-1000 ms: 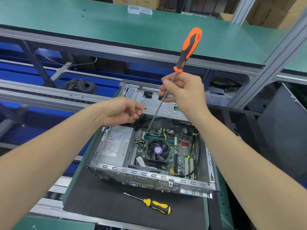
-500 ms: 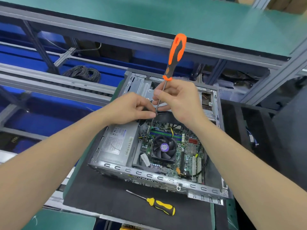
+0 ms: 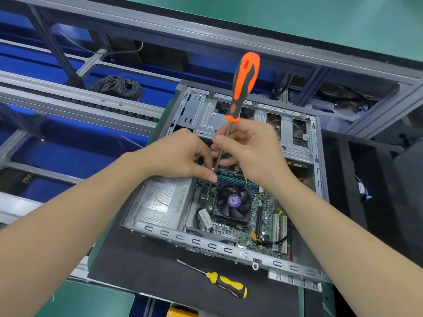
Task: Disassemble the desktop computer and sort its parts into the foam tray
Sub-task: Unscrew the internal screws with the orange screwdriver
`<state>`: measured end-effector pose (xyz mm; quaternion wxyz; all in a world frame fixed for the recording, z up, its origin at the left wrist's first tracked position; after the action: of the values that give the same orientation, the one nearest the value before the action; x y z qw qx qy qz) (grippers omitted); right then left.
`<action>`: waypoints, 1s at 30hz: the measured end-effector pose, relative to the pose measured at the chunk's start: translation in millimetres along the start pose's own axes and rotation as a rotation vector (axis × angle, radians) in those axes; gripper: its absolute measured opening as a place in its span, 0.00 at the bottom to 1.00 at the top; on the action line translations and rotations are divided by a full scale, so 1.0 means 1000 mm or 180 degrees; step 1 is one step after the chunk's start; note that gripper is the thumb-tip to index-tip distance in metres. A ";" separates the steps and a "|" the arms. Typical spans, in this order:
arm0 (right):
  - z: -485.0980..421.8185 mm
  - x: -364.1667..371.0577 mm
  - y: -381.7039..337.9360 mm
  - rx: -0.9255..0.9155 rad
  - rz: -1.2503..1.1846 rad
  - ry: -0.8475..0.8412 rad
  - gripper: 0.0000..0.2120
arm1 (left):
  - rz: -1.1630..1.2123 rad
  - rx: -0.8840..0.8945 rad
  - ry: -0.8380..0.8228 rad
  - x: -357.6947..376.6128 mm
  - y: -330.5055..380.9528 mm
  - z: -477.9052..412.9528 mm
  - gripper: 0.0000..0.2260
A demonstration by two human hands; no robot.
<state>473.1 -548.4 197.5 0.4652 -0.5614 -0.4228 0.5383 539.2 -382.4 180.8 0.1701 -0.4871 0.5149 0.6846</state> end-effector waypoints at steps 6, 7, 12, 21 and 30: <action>0.000 -0.029 -0.026 -0.0273 -0.0107 0.0320 0.02 | -0.1838 0.1207 -0.0957 0.034 0.041 0.006 0.14; 0.001 -0.033 -0.030 -0.0325 -0.0091 0.0390 0.02 | -0.2106 0.1315 -0.1208 0.046 0.047 0.003 0.14; 0.008 -0.046 -0.042 -0.0567 0.0007 0.0553 0.03 | -0.2569 0.1752 -0.1702 0.062 0.061 -0.018 0.26; 0.024 -0.085 -0.049 -0.0860 -0.0176 0.0928 0.04 | -0.2790 0.0921 -0.1810 0.068 0.043 -0.037 0.32; 0.026 -0.084 -0.071 -0.1510 -0.0028 0.0709 0.03 | -0.2620 0.0738 -0.2178 0.062 0.030 -0.052 0.33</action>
<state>443.8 -613.7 284.8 0.3666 -0.7087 -0.4858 0.3569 514.1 -457.0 144.5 0.6342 -0.3760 0.2691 0.6197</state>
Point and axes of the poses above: each hand's wrist, its own z-axis away from the middle knuckle, its own x-axis out of the palm, y = z × x, the point moved 3 cm from there along -z, towards the middle knuckle, and after that the axes turned 4 degrees about x, right-handed, at the moved point
